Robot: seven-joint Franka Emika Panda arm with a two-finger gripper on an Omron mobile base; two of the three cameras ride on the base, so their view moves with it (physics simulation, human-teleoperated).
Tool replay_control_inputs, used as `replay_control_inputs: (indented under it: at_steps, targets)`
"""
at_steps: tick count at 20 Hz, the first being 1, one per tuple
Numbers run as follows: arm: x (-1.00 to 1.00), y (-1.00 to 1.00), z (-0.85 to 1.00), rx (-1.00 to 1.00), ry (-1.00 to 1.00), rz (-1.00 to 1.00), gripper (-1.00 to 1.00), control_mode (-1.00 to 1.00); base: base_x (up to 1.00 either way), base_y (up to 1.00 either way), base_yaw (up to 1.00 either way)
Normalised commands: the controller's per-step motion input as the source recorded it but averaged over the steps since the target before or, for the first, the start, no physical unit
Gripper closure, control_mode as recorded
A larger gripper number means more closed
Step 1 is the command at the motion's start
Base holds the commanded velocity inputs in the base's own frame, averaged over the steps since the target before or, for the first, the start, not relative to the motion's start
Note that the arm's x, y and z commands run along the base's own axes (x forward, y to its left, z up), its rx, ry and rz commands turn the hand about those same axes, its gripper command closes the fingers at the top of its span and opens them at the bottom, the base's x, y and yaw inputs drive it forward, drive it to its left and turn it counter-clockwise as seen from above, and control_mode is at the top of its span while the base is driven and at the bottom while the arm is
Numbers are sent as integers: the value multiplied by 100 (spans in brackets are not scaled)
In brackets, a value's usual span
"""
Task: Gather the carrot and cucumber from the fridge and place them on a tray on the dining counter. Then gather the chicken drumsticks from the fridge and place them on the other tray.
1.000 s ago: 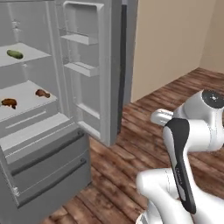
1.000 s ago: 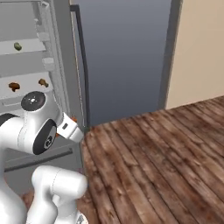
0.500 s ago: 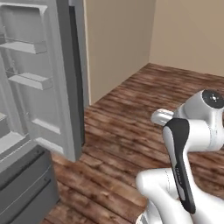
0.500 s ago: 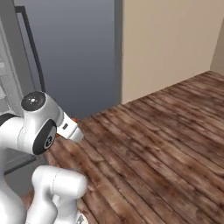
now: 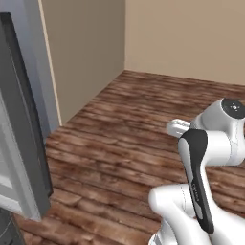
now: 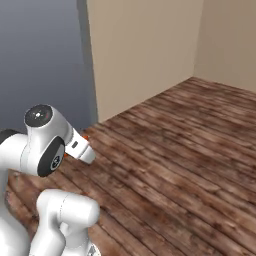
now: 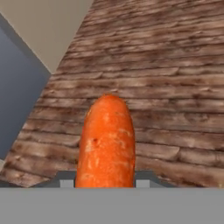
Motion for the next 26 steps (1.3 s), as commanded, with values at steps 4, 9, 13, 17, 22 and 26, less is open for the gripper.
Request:
replay_control_inputs:
  at_steps: [4,9,13,17,22,26]
  targets:
    - [0,0,0,0,0,0,100,100,55,-47,-34]
    - [0,0,0,0,0,0,100,100,71,-33,-30]
    - [0,0,0,0,0,0,100,100,85,-22,-25]
    - [0,0,0,0,0,0,100,100,96,-12,-24]
    - [0,0,0,0,0,0,100,100,97,-8,-26]
    - [0,0,0,0,0,0,100,100,100,0,-28]
